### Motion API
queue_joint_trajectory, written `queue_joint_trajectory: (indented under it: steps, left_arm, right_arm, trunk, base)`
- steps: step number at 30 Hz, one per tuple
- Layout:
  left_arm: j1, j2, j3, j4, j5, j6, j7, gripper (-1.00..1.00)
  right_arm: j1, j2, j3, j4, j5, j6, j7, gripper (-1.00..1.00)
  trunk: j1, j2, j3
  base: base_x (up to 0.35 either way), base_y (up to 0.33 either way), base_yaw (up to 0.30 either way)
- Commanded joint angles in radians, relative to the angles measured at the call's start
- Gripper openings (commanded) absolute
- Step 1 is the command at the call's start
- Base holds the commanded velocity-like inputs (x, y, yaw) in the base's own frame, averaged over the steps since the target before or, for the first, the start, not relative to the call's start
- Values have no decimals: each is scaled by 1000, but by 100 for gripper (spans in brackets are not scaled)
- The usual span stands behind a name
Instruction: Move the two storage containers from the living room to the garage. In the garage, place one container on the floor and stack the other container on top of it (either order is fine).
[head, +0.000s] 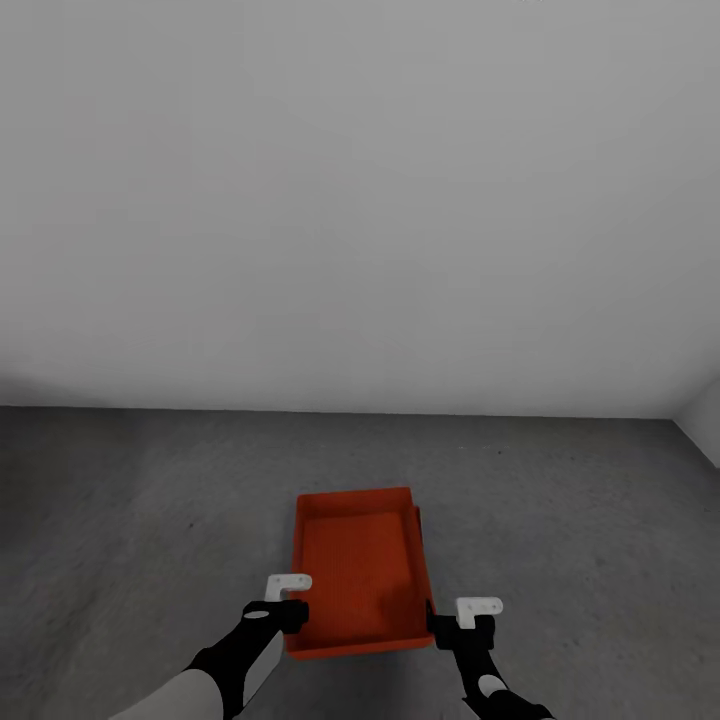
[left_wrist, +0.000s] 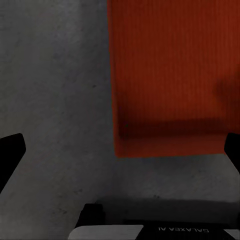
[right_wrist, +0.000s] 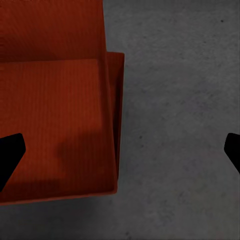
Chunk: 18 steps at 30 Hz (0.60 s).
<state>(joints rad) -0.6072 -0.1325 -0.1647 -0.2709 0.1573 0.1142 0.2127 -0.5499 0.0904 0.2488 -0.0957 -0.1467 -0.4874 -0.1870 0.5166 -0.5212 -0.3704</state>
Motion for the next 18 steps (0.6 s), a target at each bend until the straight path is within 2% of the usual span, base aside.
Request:
queue_joint_trajectory:
  steps: [1, 18]
  left_arm:
    - [0, 1, -9, -2, 10, 5, 7, 100]
    - [0, 1, -9, -3, 10, 5, 5, 100]
  right_arm:
    - [-1, 0, 9, 1, -10, -3, -3, 100]
    - [-1, 0, 9, 1, -11, -3, -3, 100]
  trunk:
    - [-4, 6, 2]
    - [-67, 121, 53]
  base:
    - [0, 0, 0]
    - [0, 0, 0]
